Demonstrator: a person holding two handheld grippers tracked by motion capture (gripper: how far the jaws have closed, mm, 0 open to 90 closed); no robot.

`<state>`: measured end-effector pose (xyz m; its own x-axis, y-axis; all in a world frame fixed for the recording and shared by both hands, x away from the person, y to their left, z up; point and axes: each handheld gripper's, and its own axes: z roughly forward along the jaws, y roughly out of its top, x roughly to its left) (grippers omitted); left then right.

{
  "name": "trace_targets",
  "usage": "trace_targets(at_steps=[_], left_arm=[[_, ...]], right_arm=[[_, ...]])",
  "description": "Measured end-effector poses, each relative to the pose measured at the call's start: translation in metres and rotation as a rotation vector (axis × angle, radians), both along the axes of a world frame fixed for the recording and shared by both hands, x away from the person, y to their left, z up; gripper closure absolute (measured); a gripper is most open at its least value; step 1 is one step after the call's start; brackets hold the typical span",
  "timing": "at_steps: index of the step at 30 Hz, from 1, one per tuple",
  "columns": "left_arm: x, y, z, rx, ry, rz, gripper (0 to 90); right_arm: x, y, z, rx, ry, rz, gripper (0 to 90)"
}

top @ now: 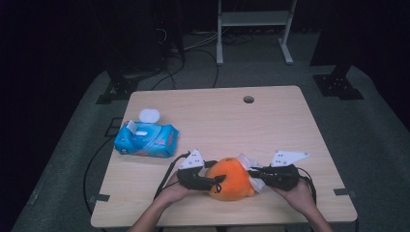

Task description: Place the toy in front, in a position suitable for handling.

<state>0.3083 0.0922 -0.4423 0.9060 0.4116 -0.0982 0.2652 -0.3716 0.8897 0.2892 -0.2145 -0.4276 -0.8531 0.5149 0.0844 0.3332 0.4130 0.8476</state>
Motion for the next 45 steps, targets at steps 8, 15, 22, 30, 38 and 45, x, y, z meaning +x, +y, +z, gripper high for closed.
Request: trace_targets(at_steps=[8,15,22,30,38,45], left_arm=[[-0.004,-0.012,0.002,0.002,-0.013,0.014,38.7],[-0.003,-0.011,0.001,-0.004,-0.004,0.016,38.6],[-0.006,-0.014,0.003,-0.004,-0.006,-0.007,38.8],[-0.003,-0.013,0.002,-0.01,-0.001,-0.004,38.9],[0.001,-0.017,0.003,-0.003,0.03,0.037,39.2],[0.003,-0.013,0.001,-0.021,0.042,0.047,41.3]], right_arm=[[-0.015,0.035,0.024,0.104,-0.07,0.145,84.8],[-0.018,0.037,0.021,-0.011,-0.183,0.065,69.2],[-0.012,0.032,0.015,-0.061,-0.215,-0.01,51.9],[-0.008,0.034,0.01,-0.061,-0.147,0.027,79.3],[-0.016,0.029,0.018,-0.007,-0.115,0.043,84.9],[-0.01,0.032,0.007,-0.083,-0.108,0.016,85.1]])
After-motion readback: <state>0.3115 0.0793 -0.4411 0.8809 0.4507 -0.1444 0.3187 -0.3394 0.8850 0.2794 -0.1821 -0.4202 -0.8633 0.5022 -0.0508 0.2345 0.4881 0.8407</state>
